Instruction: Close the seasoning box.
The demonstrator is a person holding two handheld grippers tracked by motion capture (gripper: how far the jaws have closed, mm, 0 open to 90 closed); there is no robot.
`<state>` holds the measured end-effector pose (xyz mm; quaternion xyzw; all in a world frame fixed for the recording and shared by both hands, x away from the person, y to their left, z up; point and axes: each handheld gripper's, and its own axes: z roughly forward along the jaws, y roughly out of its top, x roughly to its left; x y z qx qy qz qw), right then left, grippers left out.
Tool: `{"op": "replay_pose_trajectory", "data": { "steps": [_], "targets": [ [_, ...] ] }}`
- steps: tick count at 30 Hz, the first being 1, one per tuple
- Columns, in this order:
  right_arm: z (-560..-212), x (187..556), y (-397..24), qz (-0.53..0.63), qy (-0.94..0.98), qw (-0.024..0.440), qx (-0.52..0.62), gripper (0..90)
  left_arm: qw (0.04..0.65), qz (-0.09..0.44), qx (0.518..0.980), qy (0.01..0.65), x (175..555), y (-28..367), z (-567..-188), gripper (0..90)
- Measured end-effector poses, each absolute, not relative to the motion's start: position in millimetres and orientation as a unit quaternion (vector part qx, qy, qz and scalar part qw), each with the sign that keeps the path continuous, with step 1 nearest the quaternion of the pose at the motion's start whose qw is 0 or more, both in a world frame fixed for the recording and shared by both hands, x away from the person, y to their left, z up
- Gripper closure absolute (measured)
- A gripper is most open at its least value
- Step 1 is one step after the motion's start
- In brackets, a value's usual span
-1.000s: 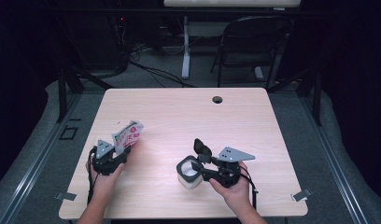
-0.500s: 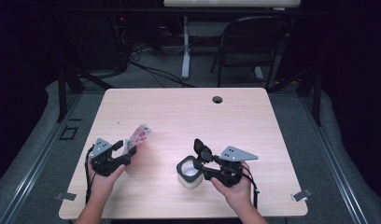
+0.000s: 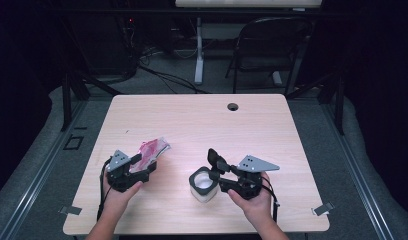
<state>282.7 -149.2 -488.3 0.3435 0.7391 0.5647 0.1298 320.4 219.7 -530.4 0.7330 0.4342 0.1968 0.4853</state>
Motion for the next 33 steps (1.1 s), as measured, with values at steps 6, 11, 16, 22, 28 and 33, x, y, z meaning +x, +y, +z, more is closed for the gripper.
{"op": "replay_pose_trajectory", "data": {
  "steps": [6,11,16,22,28,33],
  "targets": [
    [-477,282,-162,0.567,0.728,0.151,0.355,63.7,0.48,0.188,0.749,0.416,317,207,-530,29.9],
    [-470,283,-177,0.565,0.713,0.175,0.376,74.6,0.481,0.178,0.757,0.404,314,198,-529,29.7],
    [-481,293,-186,0.54,0.708,0.176,0.419,80.3,0.484,0.17,0.763,0.393,311,190,-528,29.7],
    [-492,295,-172,0.516,0.734,0.158,0.412,82.2,0.485,0.159,0.768,0.386,308,184,-526,30.7],
    [-492,294,-169,0.523,0.735,0.156,0.402,81.1,0.478,0.156,0.781,0.37,304,174,-526,30.6],
    [-492,292,-164,0.526,0.738,0.152,0.395,80.5,0.486,0.146,0.784,0.357,300,165,-525,30.1]
  ]
}}
